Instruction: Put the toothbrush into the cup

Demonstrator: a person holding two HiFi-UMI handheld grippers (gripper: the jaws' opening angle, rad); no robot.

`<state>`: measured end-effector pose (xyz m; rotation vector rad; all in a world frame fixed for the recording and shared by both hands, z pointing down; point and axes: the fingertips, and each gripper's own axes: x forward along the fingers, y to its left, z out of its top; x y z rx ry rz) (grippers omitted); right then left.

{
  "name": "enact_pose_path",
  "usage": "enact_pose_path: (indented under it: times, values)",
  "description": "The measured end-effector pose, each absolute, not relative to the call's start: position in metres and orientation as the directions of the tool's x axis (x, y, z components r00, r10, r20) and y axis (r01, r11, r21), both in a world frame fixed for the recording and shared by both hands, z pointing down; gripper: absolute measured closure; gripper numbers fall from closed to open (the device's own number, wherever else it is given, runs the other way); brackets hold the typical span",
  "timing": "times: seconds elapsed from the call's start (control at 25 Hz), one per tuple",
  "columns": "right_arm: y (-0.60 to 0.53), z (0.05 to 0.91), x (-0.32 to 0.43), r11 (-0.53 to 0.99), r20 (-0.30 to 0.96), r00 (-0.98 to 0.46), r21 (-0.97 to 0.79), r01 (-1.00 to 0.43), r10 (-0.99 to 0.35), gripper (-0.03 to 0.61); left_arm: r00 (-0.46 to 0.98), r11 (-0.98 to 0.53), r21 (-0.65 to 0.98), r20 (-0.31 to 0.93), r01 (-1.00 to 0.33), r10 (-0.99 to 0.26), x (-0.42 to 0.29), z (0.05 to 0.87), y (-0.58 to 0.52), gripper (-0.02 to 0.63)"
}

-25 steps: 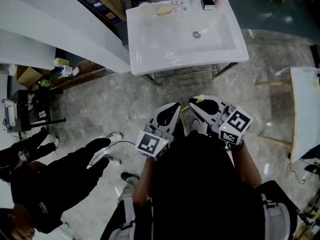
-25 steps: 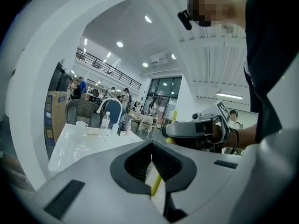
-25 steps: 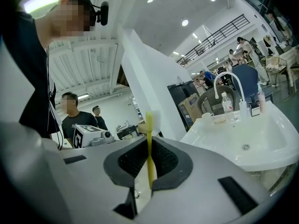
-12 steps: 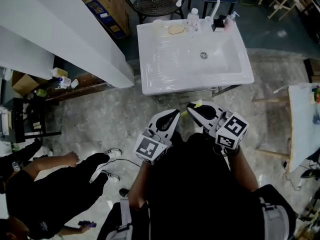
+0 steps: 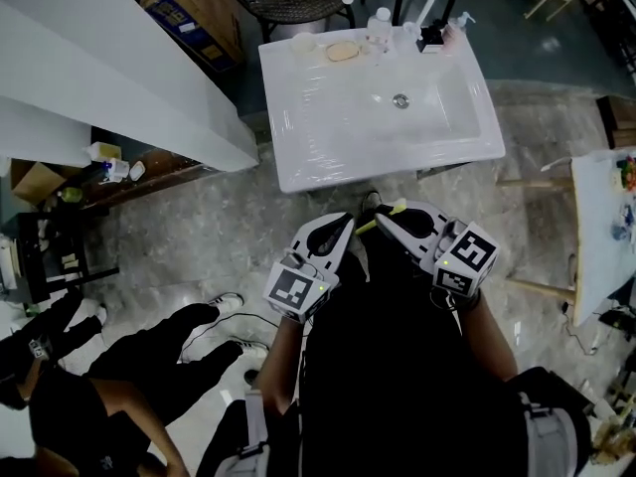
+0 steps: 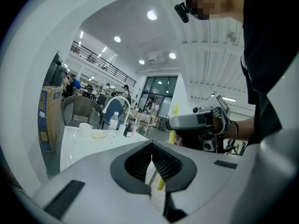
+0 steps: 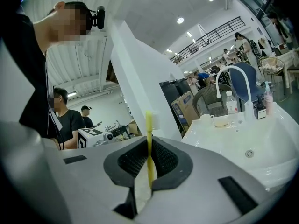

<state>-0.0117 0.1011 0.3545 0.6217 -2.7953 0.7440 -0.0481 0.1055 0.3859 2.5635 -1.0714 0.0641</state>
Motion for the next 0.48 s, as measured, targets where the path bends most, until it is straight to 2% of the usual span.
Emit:
enact_pose_path:
  times: [0.48]
  values:
    - [0.021, 0.35, -0.007, 0.808, 0.199, -0.93, -0.46, -0.368, -0.31, 0.548, 0.637, -0.568, 0.3, 0.241, -0.767, -0.733, -0.041, 0.384, 0.037, 0.604]
